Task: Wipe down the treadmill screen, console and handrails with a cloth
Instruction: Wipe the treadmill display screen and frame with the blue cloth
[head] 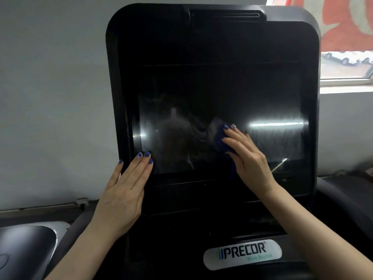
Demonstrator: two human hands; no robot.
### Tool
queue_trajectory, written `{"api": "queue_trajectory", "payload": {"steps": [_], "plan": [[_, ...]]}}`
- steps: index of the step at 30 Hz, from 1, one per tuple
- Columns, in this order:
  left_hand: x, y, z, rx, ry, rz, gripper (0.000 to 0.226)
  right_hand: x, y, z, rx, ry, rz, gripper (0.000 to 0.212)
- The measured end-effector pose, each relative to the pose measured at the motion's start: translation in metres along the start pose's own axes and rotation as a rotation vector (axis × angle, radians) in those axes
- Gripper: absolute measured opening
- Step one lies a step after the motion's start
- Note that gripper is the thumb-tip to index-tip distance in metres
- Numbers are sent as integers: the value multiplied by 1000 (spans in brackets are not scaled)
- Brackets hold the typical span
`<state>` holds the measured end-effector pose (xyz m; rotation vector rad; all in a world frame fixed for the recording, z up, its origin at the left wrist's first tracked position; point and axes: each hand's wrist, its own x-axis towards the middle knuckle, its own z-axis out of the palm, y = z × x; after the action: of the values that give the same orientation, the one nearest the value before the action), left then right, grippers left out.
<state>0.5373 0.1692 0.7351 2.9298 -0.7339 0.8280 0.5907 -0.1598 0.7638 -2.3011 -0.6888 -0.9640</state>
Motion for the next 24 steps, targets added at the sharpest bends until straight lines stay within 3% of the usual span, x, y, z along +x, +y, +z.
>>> {"api": "queue_trajectory", "payload": {"steps": [16, 24], "plan": [[27, 58, 9, -98, -56, 93, 57, 13, 8, 5, -21, 250, 239, 34], [27, 58, 12, -108, -72, 90, 57, -25, 16, -4, -42, 222, 240, 33]]}}
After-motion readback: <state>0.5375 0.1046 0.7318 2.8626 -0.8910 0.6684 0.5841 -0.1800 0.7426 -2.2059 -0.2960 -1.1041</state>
